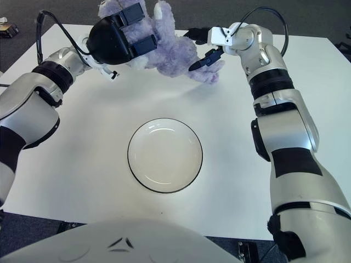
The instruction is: Put the doll into the plate.
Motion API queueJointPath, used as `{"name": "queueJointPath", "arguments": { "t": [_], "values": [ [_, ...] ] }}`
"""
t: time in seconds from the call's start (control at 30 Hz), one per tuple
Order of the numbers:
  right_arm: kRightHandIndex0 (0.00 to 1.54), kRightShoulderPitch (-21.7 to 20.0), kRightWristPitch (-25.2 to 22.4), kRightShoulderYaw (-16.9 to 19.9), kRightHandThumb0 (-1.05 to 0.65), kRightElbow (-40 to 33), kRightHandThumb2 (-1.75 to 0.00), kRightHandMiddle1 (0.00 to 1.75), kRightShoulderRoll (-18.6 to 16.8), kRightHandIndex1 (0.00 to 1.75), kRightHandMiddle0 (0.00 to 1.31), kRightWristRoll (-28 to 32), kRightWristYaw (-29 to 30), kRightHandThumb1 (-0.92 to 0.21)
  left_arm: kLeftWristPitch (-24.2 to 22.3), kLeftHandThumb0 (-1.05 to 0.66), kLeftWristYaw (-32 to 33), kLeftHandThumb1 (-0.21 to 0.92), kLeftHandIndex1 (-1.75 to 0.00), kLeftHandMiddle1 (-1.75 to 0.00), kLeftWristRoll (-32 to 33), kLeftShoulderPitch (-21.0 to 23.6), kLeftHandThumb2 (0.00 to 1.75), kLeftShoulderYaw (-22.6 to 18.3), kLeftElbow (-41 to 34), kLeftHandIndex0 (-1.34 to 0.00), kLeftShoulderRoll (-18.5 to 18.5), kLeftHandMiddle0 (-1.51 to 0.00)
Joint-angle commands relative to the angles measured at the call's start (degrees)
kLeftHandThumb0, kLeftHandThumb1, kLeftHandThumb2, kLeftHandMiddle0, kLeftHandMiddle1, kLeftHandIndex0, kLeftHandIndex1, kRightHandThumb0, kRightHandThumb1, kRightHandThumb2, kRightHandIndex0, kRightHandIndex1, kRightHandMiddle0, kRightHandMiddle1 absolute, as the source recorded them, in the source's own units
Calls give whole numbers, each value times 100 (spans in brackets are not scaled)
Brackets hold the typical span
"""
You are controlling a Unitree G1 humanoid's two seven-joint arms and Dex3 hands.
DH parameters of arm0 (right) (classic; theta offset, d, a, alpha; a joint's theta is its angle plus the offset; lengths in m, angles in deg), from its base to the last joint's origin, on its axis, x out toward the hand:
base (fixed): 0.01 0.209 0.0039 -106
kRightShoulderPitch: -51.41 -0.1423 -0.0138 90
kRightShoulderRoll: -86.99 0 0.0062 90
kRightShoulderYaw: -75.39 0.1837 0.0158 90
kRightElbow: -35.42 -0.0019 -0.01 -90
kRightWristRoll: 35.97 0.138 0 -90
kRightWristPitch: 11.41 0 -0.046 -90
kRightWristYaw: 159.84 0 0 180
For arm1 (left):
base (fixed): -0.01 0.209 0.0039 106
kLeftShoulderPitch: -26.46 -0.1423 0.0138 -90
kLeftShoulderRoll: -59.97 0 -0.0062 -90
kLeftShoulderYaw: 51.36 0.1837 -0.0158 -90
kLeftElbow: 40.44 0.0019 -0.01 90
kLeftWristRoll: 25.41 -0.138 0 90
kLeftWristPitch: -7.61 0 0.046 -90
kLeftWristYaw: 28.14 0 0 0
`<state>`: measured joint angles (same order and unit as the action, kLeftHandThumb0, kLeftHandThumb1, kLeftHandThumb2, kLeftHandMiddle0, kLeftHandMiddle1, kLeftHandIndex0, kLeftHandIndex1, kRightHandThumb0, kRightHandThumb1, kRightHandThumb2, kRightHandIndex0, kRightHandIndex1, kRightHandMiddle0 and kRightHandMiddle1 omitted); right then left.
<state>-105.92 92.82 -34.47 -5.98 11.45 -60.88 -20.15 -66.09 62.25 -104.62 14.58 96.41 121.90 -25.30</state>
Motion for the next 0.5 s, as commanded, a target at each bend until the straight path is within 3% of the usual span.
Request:
{"name": "queueJointPath", "arguments": {
  "t": [0.0,0.03,0.13,0.3,0.47],
  "values": [
    [0,-124,30,-5,-105,-100,-17,1,-38,0,0,11,-59,-85,-114,-1,-164,7,-173,-175,130,244,159,-56,72,-68,-14,-68],
    [0,-101,-6,-4,-105,-134,-16,0,-47,0,0,15,-79,-84,-127,-18,-217,15,-166,-175,150,262,145,-69,75,-70,-26,-85],
    [0,-52,-74,-1,-104,-204,-15,0,-61,0,0,14,-102,-83,-151,-39,-321,26,-159,-175,189,287,127,-96,75,-72,-43,-106],
    [0,40,-152,-12,-99,-358,-15,0,-63,0,0,-38,-17,-82,-169,-47,-562,31,-160,-175,268,305,121,-160,80,-69,-75,-117],
    [0,112,-230,14,-96,-491,-14,0,-100,0,0,-3,7,-82,-170,-49,-717,30,-171,-175,372,316,130,-208,77,-65,-115,-122]
  ]
}}
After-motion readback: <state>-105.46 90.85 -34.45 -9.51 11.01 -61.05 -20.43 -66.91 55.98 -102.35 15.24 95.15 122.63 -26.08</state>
